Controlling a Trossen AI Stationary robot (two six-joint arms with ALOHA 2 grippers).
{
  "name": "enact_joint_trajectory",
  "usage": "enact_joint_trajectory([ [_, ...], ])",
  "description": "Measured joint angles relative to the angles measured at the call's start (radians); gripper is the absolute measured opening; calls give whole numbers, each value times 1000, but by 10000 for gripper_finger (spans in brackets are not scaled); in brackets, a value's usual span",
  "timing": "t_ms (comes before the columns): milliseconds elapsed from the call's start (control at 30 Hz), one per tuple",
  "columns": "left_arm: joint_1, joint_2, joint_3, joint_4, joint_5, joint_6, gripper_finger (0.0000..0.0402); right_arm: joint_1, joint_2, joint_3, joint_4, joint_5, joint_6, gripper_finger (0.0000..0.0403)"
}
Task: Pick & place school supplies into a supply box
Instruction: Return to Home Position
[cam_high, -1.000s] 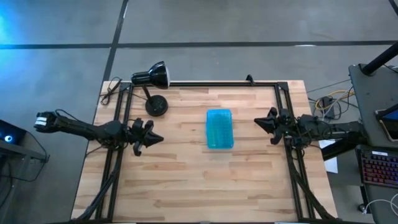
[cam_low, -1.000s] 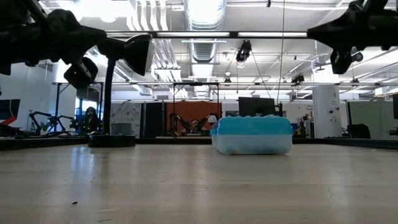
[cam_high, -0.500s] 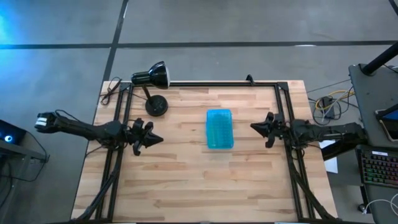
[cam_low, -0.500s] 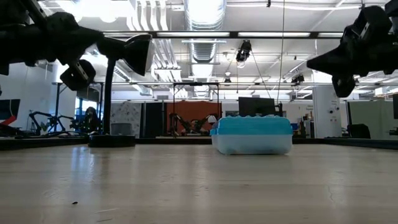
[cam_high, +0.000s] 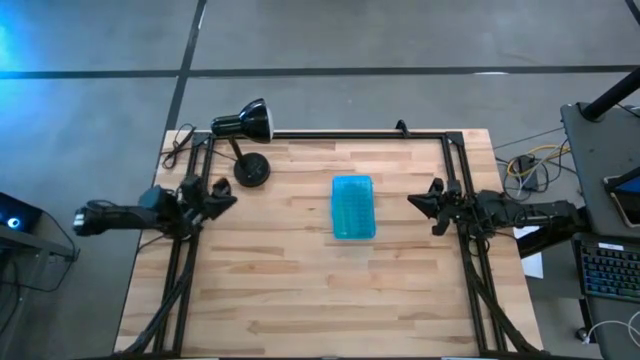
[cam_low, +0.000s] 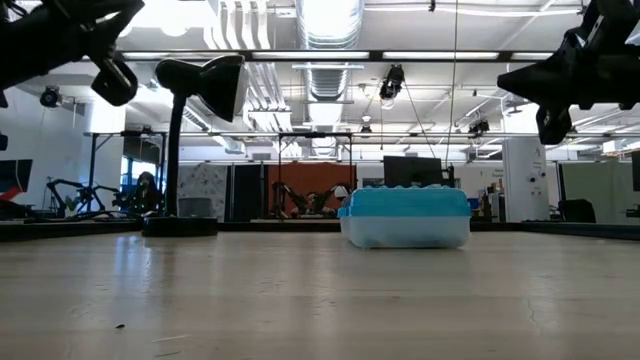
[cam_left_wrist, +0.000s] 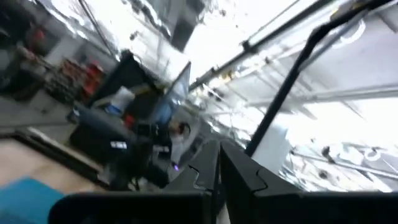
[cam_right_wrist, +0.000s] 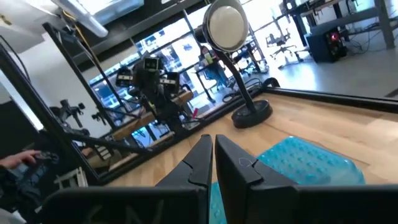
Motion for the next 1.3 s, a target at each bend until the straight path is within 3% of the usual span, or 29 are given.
enact_joint_trajectory([
  [100, 49, -84, 0, -6, 0, 0, 0, 0, 0, 0, -5, 0, 0, 13],
  [333, 103, -92, -1, 37, -8, 1, 0, 0, 0, 0, -2, 0, 0, 13],
  [767, 102, -93, 0, -482, -3, 0, 0, 1, 0, 0, -34, -1, 0, 13],
  [1300, 101, -93, -1, -469, -7, 0, 0, 1, 0, 0, -34, -1, 0, 13],
])
